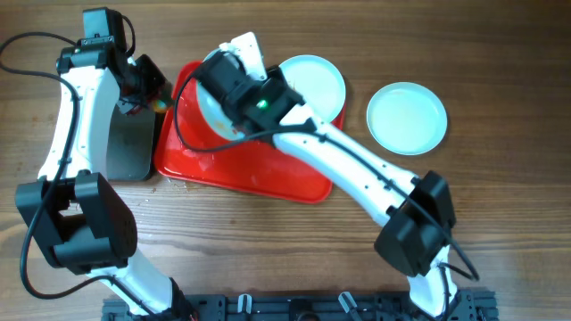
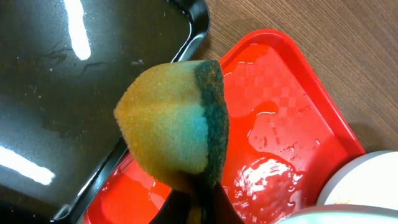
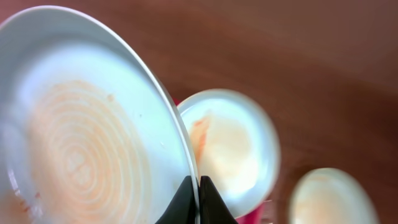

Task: Clean dirty plates on tray and stack at the side
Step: 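Lift the scrubbed plate with the right gripper and carry it right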

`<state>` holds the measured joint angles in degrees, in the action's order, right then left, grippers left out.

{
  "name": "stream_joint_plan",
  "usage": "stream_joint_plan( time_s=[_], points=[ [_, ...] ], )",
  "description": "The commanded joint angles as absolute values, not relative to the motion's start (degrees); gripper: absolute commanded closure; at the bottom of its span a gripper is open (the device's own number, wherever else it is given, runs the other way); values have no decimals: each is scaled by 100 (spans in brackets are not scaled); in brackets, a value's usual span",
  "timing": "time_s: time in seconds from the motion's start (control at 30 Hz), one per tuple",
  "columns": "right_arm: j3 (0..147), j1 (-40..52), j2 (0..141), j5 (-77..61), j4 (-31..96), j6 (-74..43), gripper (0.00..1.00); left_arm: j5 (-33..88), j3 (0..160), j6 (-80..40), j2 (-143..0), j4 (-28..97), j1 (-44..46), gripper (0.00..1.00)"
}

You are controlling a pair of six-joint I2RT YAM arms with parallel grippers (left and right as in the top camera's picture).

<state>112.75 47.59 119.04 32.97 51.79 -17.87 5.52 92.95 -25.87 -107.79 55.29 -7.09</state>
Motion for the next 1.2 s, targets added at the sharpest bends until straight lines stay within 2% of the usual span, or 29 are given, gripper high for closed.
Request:
stream_joint_plan(
  time_s=[0.0, 0.2, 0.23, 0.3, 0.37, 0.4, 0.43, 0.57, 0.67, 0.73, 0.93, 1.17],
  points=[
    [10962, 4327, 12167, 1116, 5151, -2198, 96, 617, 9297, -2574, -10759, 5513, -687, 96],
    [10731, 4042, 12962, -414, 4998, -2265, 96, 620, 9297, -2574, -10759, 5492, -687, 96],
    [10731, 4042, 13091, -591, 4989, -2252, 92, 620, 9297, -2574, -10759, 5492, -687, 96],
    [10731, 4042, 13174, -755, 4993, -2244, 79, 617, 9297, -2576, -10759, 5494, -687, 96],
    [10757, 4021, 13159, -777, 5024, -2241, 55, 617, 9297, -2574, -10759, 5494, -687, 96],
    [10825, 3983, 13141, -834, 5107, -2196, 46, 617, 9297, -2574, -10759, 5494, -687, 96],
    [10986, 3887, 13100, -1055, 5306, -2110, 42, 617, 9297, -2574, -10759, 5494, -687, 96],
    [11358, 3323, 12733, -1446, 6176, -2115, 41, 617, 9297, -2571, -10759, 5494, -687, 96],
    [11349, 2661, 12558, -1439, 7116, -1837, 41, 617, 9297, -2574, -10759, 5487, -687, 96],
    [11030, 2394, 12564, -1350, 7314, -1566, 43, 617, 9297, -2574, -10759, 5483, -687, 96],
    [10195, 2246, 12567, -819, 7050, -1599, 47, 617, 9297, -2574, -10759, 5468, -687, 96],
    [9612, 2241, 12569, -183, 6375, -1662, 57, 620, 9297, -2574, -10759, 5470, -687, 96]
  ],
)
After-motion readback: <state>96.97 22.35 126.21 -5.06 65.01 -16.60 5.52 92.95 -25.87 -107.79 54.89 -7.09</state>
